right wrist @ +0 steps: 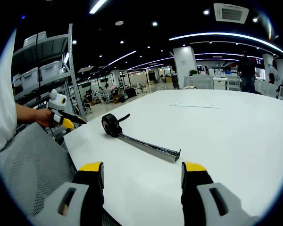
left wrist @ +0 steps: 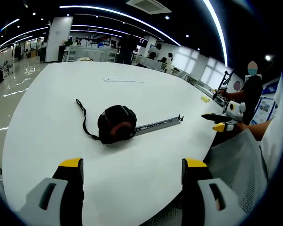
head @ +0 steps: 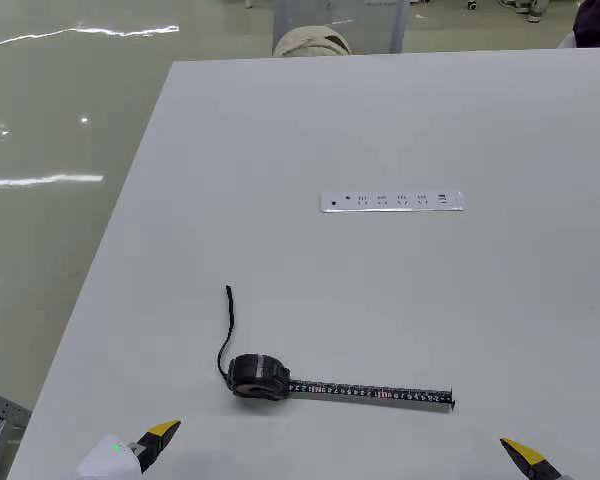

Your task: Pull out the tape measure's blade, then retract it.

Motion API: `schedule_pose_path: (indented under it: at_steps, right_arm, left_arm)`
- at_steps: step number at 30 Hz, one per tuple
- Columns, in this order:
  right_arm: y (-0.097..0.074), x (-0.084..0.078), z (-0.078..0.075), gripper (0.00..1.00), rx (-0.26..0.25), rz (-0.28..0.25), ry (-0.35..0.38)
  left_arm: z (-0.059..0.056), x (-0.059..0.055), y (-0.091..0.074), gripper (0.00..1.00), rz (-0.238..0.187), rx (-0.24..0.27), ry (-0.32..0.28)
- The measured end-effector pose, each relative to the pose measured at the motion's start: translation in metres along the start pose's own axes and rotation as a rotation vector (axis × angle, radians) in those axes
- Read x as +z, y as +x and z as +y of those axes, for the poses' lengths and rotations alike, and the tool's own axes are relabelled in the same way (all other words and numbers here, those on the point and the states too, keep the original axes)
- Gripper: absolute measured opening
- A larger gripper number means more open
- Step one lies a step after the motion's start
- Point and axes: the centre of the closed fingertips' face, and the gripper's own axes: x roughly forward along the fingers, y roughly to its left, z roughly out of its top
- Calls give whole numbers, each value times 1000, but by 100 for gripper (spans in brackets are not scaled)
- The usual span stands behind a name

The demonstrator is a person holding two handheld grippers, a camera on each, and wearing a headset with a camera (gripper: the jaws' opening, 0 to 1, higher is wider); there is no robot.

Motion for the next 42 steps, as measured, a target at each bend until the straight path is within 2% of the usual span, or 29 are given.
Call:
schedule_pose_path:
  at_steps: [10, 14, 18, 20, 29, 33, 38, 40, 42]
  right_arm:
    - [1, 2, -3, 67, -1, -1, -7]
    - [2, 3, -3, 67, 2, -2, -11]
    - [2, 4, -4, 66, 1, -4, -12]
    - [2, 3, -4, 66, 1, -4, -12]
    - [5, 5, -7, 66, 4, -5, -12]
    - [6, 6, -9, 66, 3, -7, -11]
    - [6, 7, -10, 66, 0, -9, -8]
    - [6, 6, -10, 65, 1, -8, -6]
    - [7, 5, -9, 65, 3, -9, -3]
  left_arm:
    - [1, 2, 7, 86, 20, 4, -34]
    - [0, 7, 8, 87, 11, 6, -58]
    - [2, 8, 10, 87, 13, 18, -70]
    - [2, 11, 11, 87, -4, 23, -91]
    - [3, 13, 16, 86, -19, 45, -140]
    - [9, 15, 16, 85, -28, 99, -174]
    - [16, 20, 17, 85, -67, 137, -253]
    - [16, 23, 19, 85, -86, 128, -280]
    - [17, 20, 21, 85, -78, 133, -288]
